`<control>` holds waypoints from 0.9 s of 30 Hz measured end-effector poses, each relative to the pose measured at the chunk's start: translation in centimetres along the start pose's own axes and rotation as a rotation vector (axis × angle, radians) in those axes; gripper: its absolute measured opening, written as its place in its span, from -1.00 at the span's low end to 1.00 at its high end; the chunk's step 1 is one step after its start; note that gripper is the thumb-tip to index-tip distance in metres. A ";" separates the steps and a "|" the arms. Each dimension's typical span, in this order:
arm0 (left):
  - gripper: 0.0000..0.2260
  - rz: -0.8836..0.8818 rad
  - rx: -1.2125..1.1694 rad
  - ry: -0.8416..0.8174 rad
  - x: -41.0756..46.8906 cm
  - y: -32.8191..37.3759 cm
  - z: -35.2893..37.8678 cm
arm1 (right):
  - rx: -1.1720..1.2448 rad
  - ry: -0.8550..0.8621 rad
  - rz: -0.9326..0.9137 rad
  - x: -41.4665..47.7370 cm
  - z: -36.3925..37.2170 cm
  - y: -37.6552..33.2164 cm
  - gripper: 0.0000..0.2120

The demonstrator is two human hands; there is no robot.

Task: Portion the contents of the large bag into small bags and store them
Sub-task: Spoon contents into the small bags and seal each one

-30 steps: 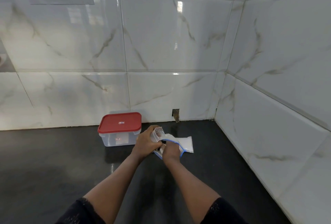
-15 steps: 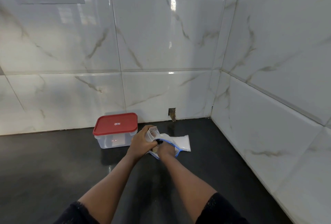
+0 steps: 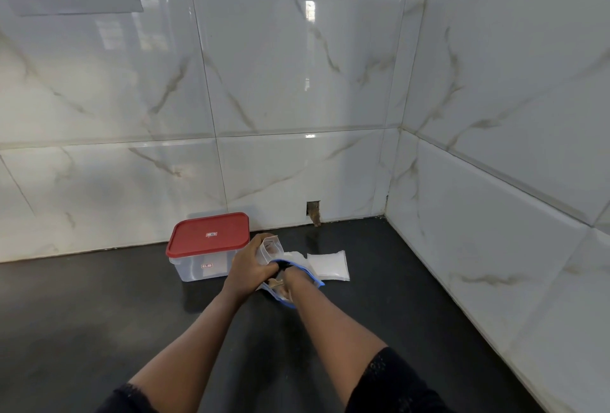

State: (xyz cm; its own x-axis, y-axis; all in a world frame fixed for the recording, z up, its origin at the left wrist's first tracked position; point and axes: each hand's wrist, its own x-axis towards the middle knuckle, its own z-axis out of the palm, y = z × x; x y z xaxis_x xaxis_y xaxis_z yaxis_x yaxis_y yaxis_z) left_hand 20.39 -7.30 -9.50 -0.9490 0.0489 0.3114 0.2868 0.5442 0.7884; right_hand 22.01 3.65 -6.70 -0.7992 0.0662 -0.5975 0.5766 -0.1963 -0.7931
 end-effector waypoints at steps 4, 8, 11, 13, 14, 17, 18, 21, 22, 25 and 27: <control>-0.51 0.010 -0.004 -0.007 0.0 0.1 0.2 | 0.295 0.008 0.132 0.5 -0.2 -0.4 -0.80; -0.50 -0.004 -0.023 -0.002 0.1 0.4 0.2 | 0.312 0.023 0.114 -0.1 0.2 -0.2 -0.73; -0.49 -0.012 -0.025 -0.001 0.3 0.3 0.3 | 0.331 0.052 0.087 0.3 0.3 -0.3 -0.77; -0.51 -0.024 -0.022 0.013 0.4 0.3 0.3 | 0.328 0.076 0.066 0.5 0.3 -0.4 -0.80; -0.52 -0.030 -0.019 0.020 0.4 0.4 0.4 | 0.370 0.097 0.061 0.9 0.2 -0.3 -0.81; -0.53 -0.032 -0.006 0.021 0.5 0.7 0.6 | 0.379 0.132 0.008 1.2 0.7 -0.6 -0.78; -0.53 -0.030 0.000 0.022 0.5 0.8 0.7 | 0.372 0.134 -0.021 1.3 0.7 -0.7 -0.76; -0.52 -0.036 0.000 0.025 0.5 0.9 0.9 | 0.325 0.230 -0.023 2.1 0.5 -0.8 -0.71; -0.51 -0.040 -0.002 0.025 0.5 1.0 1.0 | 0.300 0.247 -0.031 2.2 0.3 -0.8 -0.72; -0.51 -0.063 -0.019 0.039 0.5 1.1 1.0 | 0.295 0.260 -0.073 2.6 0.3 -0.5 -0.73; -0.52 -0.073 -0.035 0.056 0.7 1.3 1.0 | 0.274 0.225 -0.088 2.2 -0.1 -0.5 -0.69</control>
State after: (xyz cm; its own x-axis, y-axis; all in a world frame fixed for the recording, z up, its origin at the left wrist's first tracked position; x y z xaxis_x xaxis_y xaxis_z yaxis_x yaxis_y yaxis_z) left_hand 19.95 -5.70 -8.80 -0.9591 -0.0374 0.2804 0.2219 0.5153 0.8278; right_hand 20.03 3.99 -7.65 -0.7687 0.3025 -0.5636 0.4160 -0.4329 -0.7997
